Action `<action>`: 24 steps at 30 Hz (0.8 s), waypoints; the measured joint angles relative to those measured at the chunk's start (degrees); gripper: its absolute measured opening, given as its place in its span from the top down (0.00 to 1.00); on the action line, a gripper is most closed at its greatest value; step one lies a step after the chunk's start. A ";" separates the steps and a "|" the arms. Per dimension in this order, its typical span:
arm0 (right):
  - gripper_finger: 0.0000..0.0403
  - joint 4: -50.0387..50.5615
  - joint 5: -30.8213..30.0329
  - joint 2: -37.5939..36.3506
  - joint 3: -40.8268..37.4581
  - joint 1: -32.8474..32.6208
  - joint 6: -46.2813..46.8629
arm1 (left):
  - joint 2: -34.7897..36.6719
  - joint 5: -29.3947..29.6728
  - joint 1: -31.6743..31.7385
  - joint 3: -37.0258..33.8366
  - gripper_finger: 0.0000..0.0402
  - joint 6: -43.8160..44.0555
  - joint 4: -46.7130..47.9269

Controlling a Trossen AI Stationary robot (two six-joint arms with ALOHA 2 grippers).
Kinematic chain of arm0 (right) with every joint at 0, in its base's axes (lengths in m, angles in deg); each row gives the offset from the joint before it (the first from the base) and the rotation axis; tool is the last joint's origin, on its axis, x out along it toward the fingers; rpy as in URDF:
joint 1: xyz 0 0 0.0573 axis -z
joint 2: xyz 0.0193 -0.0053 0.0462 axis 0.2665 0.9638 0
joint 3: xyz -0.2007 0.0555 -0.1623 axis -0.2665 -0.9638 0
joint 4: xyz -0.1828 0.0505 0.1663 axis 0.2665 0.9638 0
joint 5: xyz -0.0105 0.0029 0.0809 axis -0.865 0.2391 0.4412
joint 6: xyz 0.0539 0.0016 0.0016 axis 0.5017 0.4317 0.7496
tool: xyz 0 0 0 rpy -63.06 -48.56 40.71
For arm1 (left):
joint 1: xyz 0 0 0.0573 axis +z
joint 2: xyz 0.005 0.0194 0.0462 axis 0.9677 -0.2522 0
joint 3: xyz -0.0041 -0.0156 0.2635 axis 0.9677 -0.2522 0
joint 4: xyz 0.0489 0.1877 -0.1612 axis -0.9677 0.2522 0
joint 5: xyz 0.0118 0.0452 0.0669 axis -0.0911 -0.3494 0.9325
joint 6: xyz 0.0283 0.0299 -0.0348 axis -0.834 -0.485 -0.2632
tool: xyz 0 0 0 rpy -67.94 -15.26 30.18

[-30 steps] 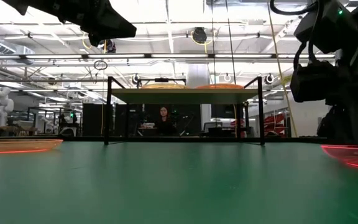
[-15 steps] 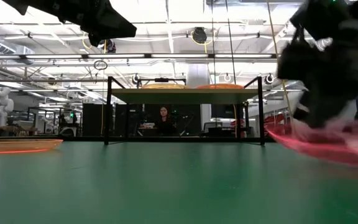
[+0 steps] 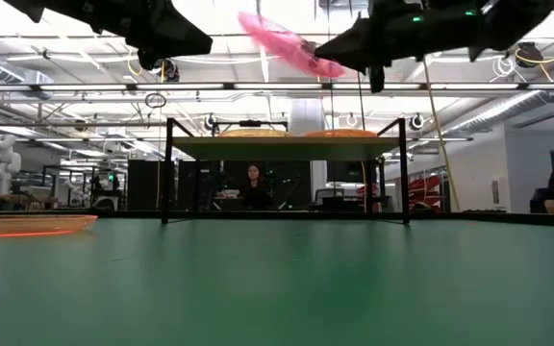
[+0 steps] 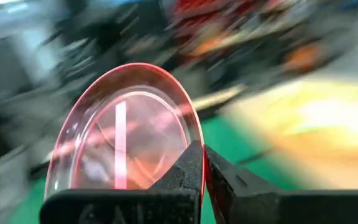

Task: Place and stack plates onto a shelf
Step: Stack the pink plate on top of the green plate on the shelf

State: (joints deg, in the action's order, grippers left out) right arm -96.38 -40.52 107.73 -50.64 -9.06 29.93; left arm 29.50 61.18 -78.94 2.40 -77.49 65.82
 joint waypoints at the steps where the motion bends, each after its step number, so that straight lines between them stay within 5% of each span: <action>1: 1.00 -1.06 -2.40 0.01 0.65 1.38 -1.31 | 0.00 -0.02 0.00 0.00 0.78 0.00 -0.13; 10: 1.00 -2.74 -3.20 3.92 9.23 13.32 -3.80 | 0.00 -0.02 -0.02 0.00 0.78 -1.70 1.08; 24: 1.00 -2.65 -3.06 23.77 23.71 19.82 -5.41 | 0.00 0.02 -0.02 0.00 0.78 -2.16 3.44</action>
State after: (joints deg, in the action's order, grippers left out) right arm -99.02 -43.58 131.50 -26.93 10.76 24.52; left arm 29.50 61.20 -78.96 2.40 -79.66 69.26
